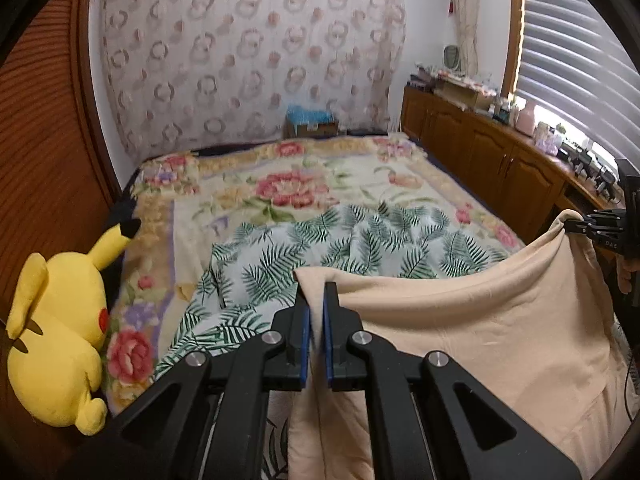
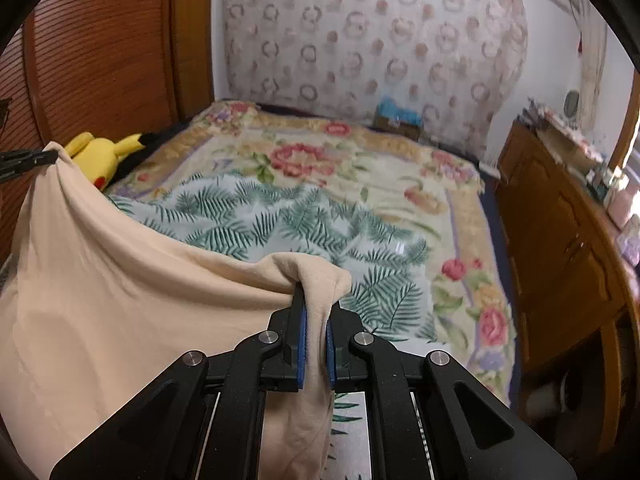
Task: Fold small clothes
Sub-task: 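Lift the shirt high with both tools and fold it over, then lay the shirt down and open both tools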
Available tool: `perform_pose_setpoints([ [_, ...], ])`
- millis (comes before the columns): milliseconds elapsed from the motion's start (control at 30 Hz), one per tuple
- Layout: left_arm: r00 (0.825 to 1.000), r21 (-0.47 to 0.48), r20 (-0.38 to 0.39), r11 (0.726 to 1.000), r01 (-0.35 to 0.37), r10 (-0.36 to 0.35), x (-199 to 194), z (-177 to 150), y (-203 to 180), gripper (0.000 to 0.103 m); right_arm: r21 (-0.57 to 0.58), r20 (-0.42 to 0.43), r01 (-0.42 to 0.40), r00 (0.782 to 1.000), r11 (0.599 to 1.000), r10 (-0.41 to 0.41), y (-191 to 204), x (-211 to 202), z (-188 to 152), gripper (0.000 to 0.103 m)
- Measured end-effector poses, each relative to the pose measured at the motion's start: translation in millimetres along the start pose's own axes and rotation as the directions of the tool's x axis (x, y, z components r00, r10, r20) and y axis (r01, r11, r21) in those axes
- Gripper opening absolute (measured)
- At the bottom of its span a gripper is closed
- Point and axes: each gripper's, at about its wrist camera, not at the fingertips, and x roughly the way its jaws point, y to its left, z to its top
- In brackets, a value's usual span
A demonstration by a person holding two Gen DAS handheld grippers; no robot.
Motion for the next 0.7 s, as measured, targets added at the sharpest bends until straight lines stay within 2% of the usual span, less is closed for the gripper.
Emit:
perform_pose_setpoints([
  [300,0.999,0.004,-0.046,1.000,0.006,-0.006,21.6,5.4,8.6,0.005,0.048,-0.056,-0.001,0.998,0.999,0.004,-9.3,31.6,-6.2,0.005],
  [400,0.998,0.012,-0.054,1.000,0.017,-0.017,20.0,4.3,7.4,0.010,0.063,-0.063,0.020,0.998,0.998,-0.016,-8.3,32.2,-6.9,0.010],
  [467,0.999,0.020,-0.051,1.000,0.009,-0.008,14.6,2.3,6.9,0.027,0.067,-0.064,0.036,0.997,0.997,-0.032,-7.1,28.1,-8.0,0.012],
  [500,0.999,0.024,-0.048,1.000,0.009,-0.008,11.5,0.5,6.8,0.031,0.070,-0.060,0.042,0.998,0.997,-0.037,-6.8,24.8,-9.0,0.014],
  [567,0.999,0.026,-0.047,1.000,0.011,-0.010,2.0,-5.6,5.0,0.046,0.080,-0.050,0.049,0.998,0.996,-0.045,-6.8,16.9,-10.9,0.023],
  [600,0.999,0.026,-0.051,1.000,0.008,-0.007,-3.9,-10.5,3.3,0.048,0.089,-0.043,0.052,0.998,0.995,-0.049,-6.9,11.5,-13.1,0.031],
  [633,0.999,0.028,-0.054,1.000,0.007,-0.006,-7.8,-15.0,2.4,0.053,0.101,-0.032,0.051,0.998,0.994,-0.048,-7.3,4.9,-16.2,0.033],
  [700,0.998,0.025,-0.064,1.000,0.006,-0.004,-17.9,-27.9,-0.6,0.055,0.121,-0.010,0.035,0.999,0.992,-0.034,-5.9,-11.8,-24.8,0.037],
])
